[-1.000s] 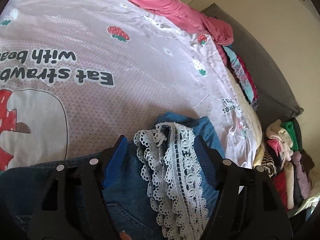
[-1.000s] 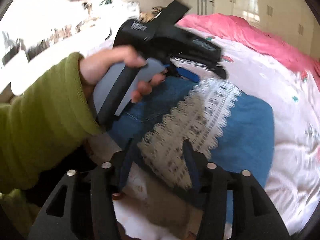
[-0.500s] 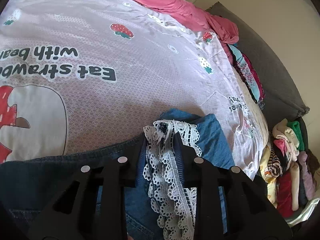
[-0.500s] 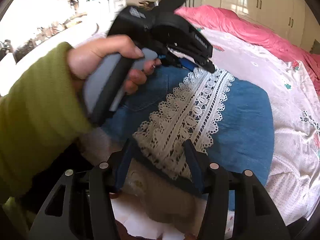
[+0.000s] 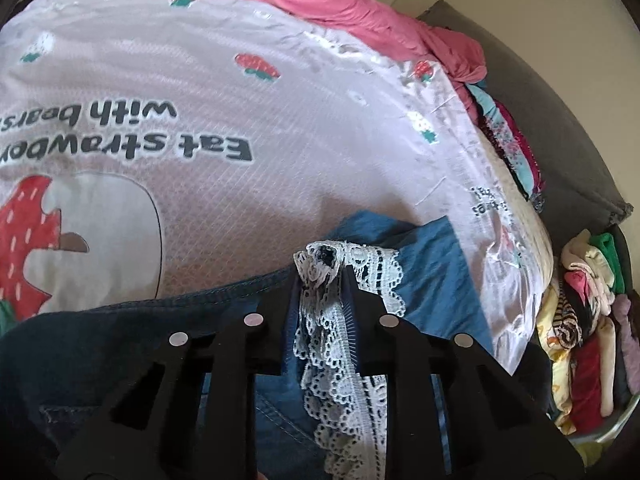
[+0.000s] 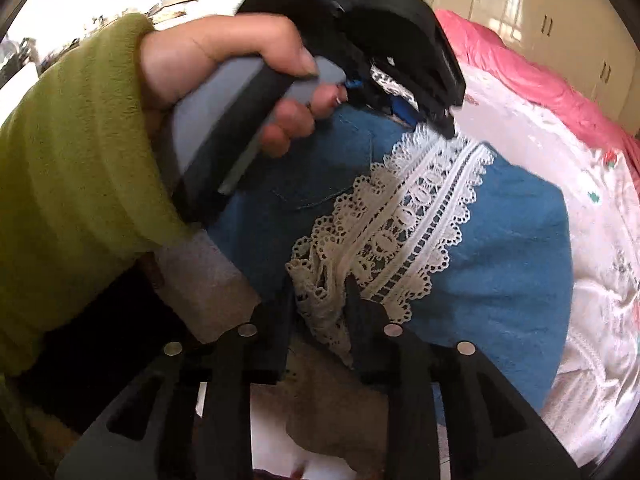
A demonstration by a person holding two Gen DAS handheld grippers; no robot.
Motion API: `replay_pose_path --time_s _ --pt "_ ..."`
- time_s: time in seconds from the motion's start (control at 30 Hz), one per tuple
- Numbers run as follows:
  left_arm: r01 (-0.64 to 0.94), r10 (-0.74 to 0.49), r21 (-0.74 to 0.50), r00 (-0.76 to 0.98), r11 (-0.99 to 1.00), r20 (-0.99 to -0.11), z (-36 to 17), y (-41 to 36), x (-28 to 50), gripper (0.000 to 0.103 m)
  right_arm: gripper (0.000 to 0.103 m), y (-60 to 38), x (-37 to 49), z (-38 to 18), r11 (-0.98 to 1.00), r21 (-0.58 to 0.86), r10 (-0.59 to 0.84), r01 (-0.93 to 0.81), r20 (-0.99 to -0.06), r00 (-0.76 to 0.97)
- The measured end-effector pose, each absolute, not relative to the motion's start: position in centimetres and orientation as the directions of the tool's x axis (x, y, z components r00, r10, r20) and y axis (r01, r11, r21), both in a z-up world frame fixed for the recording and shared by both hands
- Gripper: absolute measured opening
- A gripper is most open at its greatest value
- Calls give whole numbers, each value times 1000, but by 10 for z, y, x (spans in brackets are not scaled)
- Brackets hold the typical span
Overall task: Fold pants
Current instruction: 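Fold the lace-trimmed half over the denim and open both grippers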
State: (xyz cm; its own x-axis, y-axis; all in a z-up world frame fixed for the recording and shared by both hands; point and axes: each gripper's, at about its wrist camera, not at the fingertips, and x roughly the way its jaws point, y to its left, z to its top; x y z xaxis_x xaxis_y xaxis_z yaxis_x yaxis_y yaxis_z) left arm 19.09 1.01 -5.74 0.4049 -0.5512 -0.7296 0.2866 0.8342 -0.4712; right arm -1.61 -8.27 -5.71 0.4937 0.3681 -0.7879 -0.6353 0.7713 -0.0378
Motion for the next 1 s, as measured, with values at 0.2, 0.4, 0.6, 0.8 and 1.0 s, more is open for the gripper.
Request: replay_pose_path --time_s 0.2,0.4,0.6,0.8,1.0 --pt "290 -547 -464 407 837 -731 -58 13 190 17 40 -100 -23 -44 762 58 447 -645 -767 460" --pt "296 -528 -438 435 849 -729 -51 15 185 23 45 -145 -25 -23 773 141 507 -619 -725 467" --pt "310 -481 -369 515 876 -709 -30 19 163 30 46 -194 -14 -20 863 130 420 -487 -720 552" --pt "353 -497 -353 544 867 -676 -19 18 104 38 46 -227 -3 -35 904 166 380 -393 -731 566" --pt "391 -473 -294 523 872 -709 -26 -3 63 40 46 -223 -4 -44 908 155 368 -390 -741 562"
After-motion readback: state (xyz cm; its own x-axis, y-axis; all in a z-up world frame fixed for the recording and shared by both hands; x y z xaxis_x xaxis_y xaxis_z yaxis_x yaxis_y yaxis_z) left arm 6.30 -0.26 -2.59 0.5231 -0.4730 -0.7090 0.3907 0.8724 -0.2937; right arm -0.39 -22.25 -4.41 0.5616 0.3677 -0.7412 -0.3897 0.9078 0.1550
